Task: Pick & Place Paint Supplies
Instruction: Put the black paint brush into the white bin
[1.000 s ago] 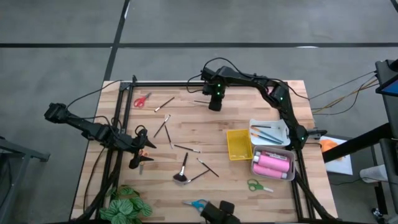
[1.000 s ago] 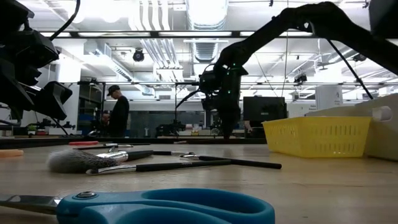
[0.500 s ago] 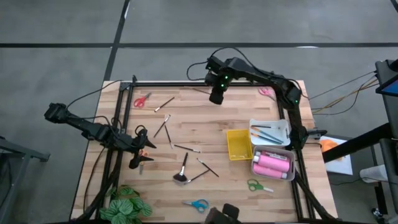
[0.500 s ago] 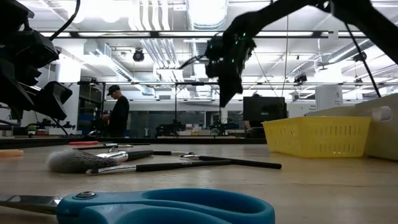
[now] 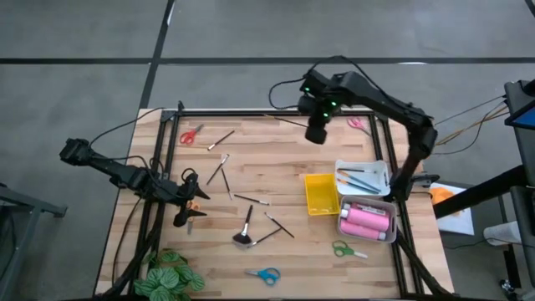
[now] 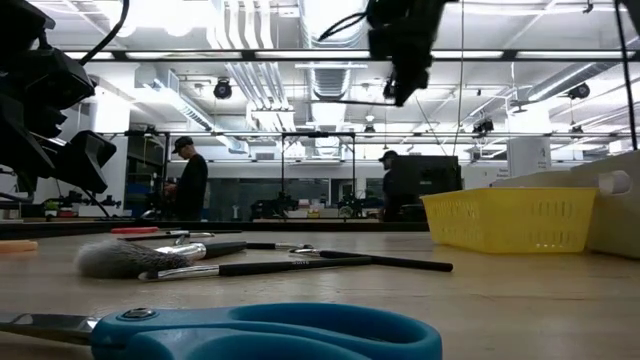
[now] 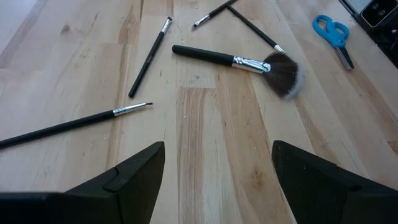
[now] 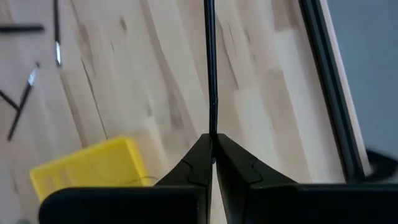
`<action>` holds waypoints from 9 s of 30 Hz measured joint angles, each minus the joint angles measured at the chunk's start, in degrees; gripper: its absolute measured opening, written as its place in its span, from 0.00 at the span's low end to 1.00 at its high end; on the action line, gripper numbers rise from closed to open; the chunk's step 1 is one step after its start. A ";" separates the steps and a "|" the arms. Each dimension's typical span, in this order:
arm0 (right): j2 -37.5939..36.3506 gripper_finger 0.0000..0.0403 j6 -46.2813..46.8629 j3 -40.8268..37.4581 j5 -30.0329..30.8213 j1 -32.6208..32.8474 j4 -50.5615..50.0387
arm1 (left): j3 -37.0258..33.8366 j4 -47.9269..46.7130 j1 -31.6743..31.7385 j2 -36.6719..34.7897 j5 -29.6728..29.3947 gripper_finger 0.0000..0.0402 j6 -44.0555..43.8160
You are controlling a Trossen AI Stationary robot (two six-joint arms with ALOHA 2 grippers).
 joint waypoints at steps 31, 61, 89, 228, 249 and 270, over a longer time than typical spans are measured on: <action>-46.00 0.03 26.74 -48.03 4.90 20.94 -11.23 | 0.00 0.00 -0.02 0.00 0.00 0.75 0.00; -49.71 0.03 35.88 -61.32 5.26 22.72 -9.11 | 0.00 0.00 -0.01 0.02 0.00 0.75 0.00; -34.24 0.03 35.41 -61.80 6.28 22.72 -6.31 | 0.00 0.00 -0.01 0.00 0.00 0.75 0.00; 29.72 0.15 56.53 -6.90 4.72 40.76 27.68 | 0.00 -0.02 0.00 0.00 0.00 0.75 -0.01; 29.36 0.04 56.16 -6.15 3.66 40.60 26.65 | 0.00 -0.02 0.00 0.00 0.00 0.75 0.00; 23.44 0.04 33.34 4.31 3.35 34.21 14.03 | 0.00 -0.14 -0.02 0.00 0.00 0.75 0.00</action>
